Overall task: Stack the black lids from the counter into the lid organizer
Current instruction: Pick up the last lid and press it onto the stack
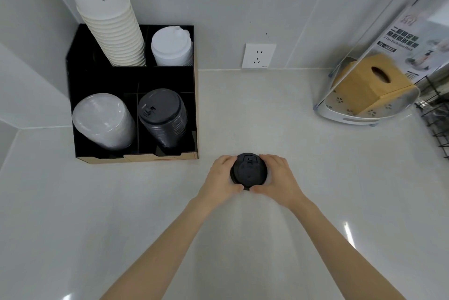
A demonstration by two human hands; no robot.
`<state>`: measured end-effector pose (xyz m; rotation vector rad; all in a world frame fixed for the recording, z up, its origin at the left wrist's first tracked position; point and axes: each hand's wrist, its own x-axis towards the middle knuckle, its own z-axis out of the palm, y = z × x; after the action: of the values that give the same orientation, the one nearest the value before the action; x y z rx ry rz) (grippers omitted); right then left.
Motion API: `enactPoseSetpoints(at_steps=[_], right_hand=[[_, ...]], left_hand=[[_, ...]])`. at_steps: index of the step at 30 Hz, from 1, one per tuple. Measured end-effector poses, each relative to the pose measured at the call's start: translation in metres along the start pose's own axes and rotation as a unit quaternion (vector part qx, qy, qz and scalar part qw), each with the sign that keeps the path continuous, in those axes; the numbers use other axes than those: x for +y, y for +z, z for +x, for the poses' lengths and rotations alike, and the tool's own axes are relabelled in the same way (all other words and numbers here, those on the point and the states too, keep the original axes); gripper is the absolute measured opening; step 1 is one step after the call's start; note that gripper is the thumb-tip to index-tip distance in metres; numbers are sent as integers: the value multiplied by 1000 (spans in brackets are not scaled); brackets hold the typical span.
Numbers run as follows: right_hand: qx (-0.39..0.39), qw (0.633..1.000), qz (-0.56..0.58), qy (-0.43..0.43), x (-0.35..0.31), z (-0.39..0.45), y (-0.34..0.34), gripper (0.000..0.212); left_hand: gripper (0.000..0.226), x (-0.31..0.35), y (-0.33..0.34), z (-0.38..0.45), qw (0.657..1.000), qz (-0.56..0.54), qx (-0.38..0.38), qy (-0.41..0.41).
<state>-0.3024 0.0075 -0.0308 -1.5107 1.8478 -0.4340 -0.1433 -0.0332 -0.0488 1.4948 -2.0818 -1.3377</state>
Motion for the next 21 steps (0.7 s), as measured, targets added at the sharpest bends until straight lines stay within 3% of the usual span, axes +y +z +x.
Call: enactPoseSetpoints(at_steps=[10, 21], right_hand=[[31, 995, 79, -49, -29, 5, -15, 72], [75, 981, 116, -133, -114, 14, -29, 76]], left_hand=[[69, 19, -38, -5, 998, -17, 58, 36], [67, 38, -129, -36, 980, -5, 176, 93]])
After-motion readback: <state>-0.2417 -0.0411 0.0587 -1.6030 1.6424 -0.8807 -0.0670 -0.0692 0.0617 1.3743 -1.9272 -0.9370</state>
